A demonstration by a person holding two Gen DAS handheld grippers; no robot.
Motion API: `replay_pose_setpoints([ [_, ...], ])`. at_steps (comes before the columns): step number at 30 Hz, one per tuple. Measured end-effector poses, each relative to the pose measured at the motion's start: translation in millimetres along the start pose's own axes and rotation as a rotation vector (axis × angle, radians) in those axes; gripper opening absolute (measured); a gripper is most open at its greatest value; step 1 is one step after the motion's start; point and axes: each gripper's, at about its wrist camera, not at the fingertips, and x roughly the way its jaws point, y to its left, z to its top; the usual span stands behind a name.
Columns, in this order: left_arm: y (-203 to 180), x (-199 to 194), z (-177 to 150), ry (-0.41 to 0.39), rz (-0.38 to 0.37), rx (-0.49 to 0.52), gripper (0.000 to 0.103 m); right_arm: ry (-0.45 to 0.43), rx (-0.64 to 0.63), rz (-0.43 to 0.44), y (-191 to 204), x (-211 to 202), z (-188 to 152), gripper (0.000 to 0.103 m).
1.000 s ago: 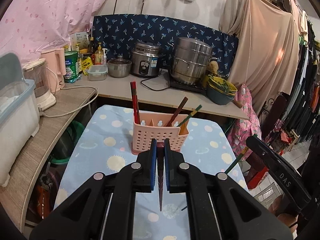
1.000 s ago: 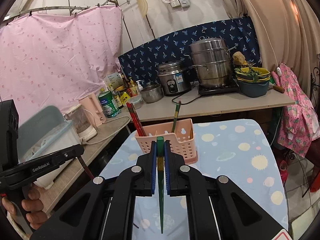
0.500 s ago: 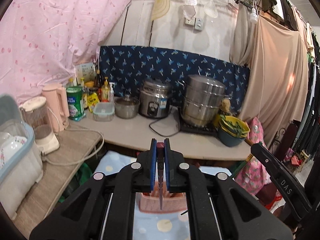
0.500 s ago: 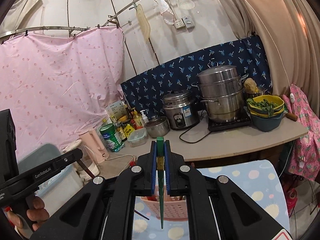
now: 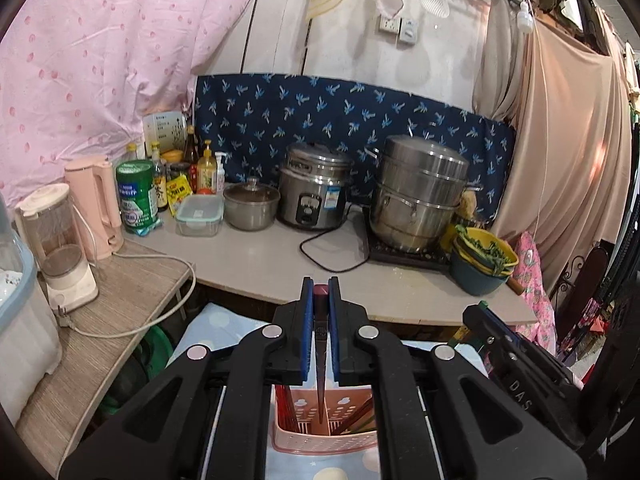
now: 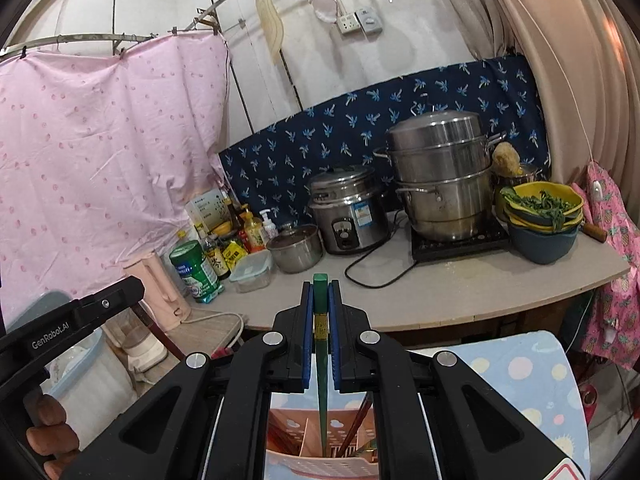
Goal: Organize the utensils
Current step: 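Lift both held chopsticks and carry them up to the pink basket, then lower both chopsticks into the pink basket and open both tools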
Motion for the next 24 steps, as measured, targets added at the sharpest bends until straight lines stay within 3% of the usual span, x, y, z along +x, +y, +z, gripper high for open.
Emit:
replay_pose_setpoints([
  [10,3.3,24.1,-24.4,0.058,0.023,0.007,0.008,0.100,-0.012,-0.005,-4.0,31.5,-31.0,0.008],
  [14,3.2,22.0,-29.4,0.053,0.042,0.018,0.030,0.096,-0.015,-0.009,-4.0,26.9,-32.4,0.015],
  [16,2.6,19.4,-31.5,0.049,0.051,0.023,0.034,0.090,-0.014,-0.008,-4.1,22.4,-31.9,0.026],
  [21,0.4,12.4,-33.5,0.054,0.066,0.033,0.035,0.087,-0.043,-0.007,2.3,11.5,-32.2,0.029],
  [24,0.2,6.3,-35.8,0.051,0.074,0.034,0.041,0.089,-0.057,-0.003,6.2,4.1,-34.1,0.032],
])
